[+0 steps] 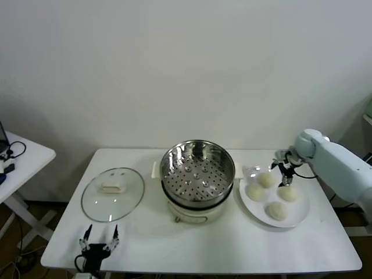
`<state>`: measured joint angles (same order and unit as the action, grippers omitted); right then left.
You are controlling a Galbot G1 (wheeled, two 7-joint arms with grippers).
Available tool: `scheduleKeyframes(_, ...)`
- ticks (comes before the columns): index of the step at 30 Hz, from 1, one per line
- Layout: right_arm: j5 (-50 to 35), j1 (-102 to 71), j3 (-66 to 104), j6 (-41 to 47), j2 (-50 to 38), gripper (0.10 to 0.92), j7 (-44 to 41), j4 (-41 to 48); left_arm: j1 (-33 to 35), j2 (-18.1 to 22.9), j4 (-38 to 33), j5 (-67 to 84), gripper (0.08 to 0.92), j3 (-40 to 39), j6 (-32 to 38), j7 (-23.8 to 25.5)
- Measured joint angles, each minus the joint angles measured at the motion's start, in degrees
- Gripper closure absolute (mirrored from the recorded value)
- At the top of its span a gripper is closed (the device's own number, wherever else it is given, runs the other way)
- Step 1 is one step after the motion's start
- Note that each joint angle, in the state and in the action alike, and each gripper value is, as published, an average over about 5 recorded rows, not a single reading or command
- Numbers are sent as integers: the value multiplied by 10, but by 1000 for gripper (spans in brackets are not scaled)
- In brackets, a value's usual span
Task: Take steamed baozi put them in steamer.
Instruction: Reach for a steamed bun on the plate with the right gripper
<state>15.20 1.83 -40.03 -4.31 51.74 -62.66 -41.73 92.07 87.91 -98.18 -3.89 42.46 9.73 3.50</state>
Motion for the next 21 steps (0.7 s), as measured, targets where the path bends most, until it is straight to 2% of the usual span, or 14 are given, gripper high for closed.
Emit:
scheduleKeyframes(11,19,-10,24,-7,36,206,0,52,-3,1,7,-3,177,-4,2,0)
scheduleKeyframes(21,26,-13,33,-11,50,375,4,69,-4,1,9,-6,177,-6,4,-2)
